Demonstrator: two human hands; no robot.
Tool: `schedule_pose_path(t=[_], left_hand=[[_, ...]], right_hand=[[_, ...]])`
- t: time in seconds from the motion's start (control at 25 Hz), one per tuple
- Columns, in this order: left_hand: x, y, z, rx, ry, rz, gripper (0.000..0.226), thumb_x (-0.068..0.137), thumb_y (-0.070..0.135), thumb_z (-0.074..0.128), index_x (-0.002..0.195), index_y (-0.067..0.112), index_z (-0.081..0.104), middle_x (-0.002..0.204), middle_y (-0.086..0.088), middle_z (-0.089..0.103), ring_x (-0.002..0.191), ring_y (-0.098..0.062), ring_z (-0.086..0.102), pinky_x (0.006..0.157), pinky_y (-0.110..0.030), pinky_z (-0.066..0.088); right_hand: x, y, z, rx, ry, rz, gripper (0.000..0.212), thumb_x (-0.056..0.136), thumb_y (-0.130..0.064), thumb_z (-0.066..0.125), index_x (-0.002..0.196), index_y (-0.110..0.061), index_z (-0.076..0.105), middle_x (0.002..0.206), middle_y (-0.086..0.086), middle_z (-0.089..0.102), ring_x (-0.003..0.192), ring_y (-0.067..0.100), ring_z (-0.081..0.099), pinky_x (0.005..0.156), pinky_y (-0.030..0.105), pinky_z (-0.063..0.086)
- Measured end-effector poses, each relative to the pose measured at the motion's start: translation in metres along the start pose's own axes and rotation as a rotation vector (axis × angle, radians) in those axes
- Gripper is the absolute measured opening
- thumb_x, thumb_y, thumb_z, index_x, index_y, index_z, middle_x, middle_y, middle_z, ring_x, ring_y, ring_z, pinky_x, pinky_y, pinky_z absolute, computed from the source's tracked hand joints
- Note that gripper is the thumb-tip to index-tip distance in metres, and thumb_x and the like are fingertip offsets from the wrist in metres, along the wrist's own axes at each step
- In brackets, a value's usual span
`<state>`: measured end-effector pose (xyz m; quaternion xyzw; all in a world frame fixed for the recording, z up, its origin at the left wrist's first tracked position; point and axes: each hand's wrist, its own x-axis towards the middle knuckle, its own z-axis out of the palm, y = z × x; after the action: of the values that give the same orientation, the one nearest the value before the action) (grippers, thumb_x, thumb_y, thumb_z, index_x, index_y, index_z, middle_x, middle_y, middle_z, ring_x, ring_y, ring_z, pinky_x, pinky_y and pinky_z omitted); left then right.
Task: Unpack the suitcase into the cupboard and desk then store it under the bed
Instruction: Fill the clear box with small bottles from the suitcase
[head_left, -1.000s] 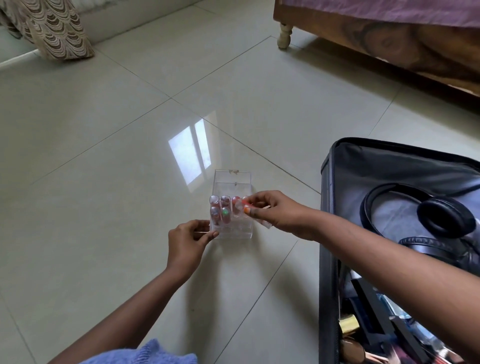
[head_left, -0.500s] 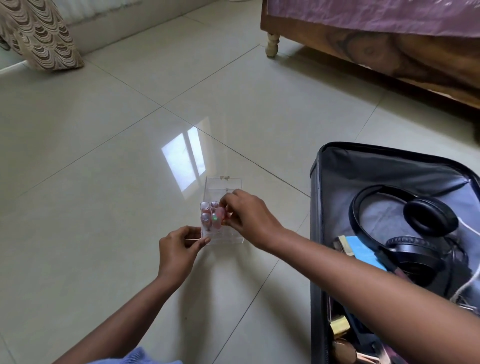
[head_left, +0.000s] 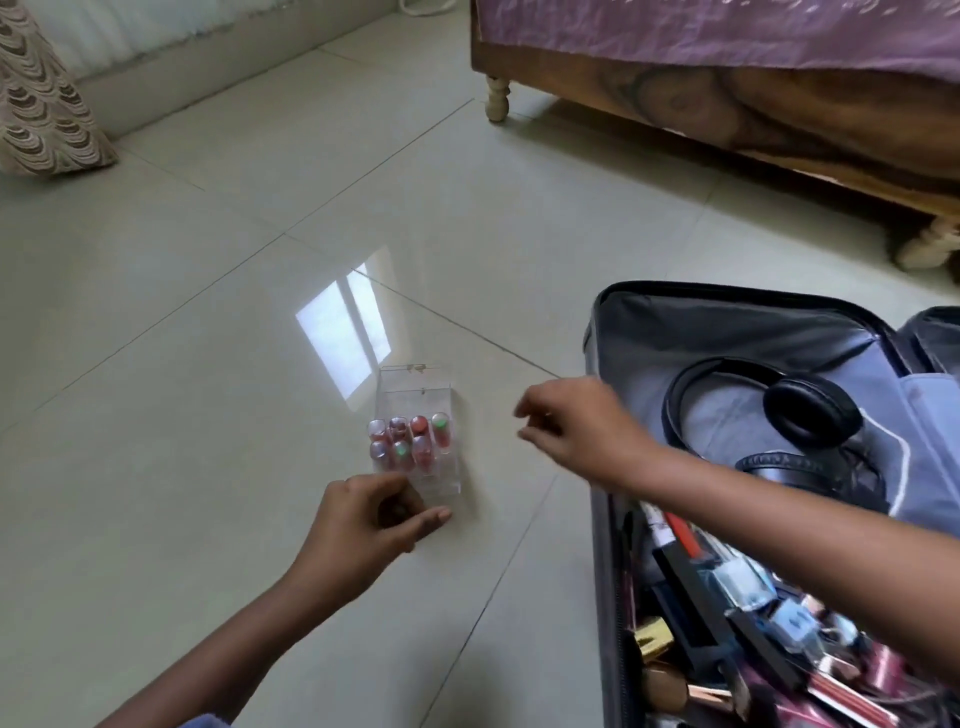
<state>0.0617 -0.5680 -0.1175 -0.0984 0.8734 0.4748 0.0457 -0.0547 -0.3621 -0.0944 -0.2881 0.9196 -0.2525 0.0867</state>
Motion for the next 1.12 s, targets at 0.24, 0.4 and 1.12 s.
schedule_pose_path(t=[0.24, 0.4, 1.12], left_hand=[[0.019, 0.108, 0.052, 0.099, -0.469, 0.469, 0.022, 0.084, 0.04, 0.063, 0.08, 0.019, 0.068, 0.07, 0.008, 0.069, 0.068, -0.007, 0.064, 0.06, -0.016, 0.051], [0.034, 0.112, 0.111, 0.381, -0.53, 0.712, 0.026, 0.078, 0.031, 0.051, 0.082, 0.012, 0.067, 0.076, -0.001, 0.068, 0.067, -0.015, 0.062, 0.063, -0.02, 0.047], [0.038, 0.088, 0.124, 0.725, -0.86, 1.087, 0.026, 0.092, 0.037, 0.047, 0.078, 0.021, 0.06, 0.072, 0.008, 0.06, 0.071, -0.01, 0.054, 0.071, -0.02, 0.037]], right_hand=[[-0.093, 0.113, -0.085, 0.054, 0.275, 0.514, 0.007, 0.075, -0.006, 0.072, 0.082, -0.007, 0.073, 0.076, 0.008, 0.071, 0.07, 0.015, 0.063, 0.071, 0.025, 0.047], [-0.143, 0.143, -0.079, -0.061, -0.146, 0.646, 0.006, 0.071, -0.014, 0.075, 0.078, -0.012, 0.075, 0.077, 0.004, 0.073, 0.07, 0.009, 0.061, 0.066, 0.022, 0.045], [-0.083, 0.111, 0.019, -0.003, -0.129, 0.604, 0.037, 0.08, -0.033, 0.069, 0.107, -0.008, 0.064, 0.113, 0.015, 0.063, 0.107, 0.032, 0.06, 0.08, 0.033, 0.047]])
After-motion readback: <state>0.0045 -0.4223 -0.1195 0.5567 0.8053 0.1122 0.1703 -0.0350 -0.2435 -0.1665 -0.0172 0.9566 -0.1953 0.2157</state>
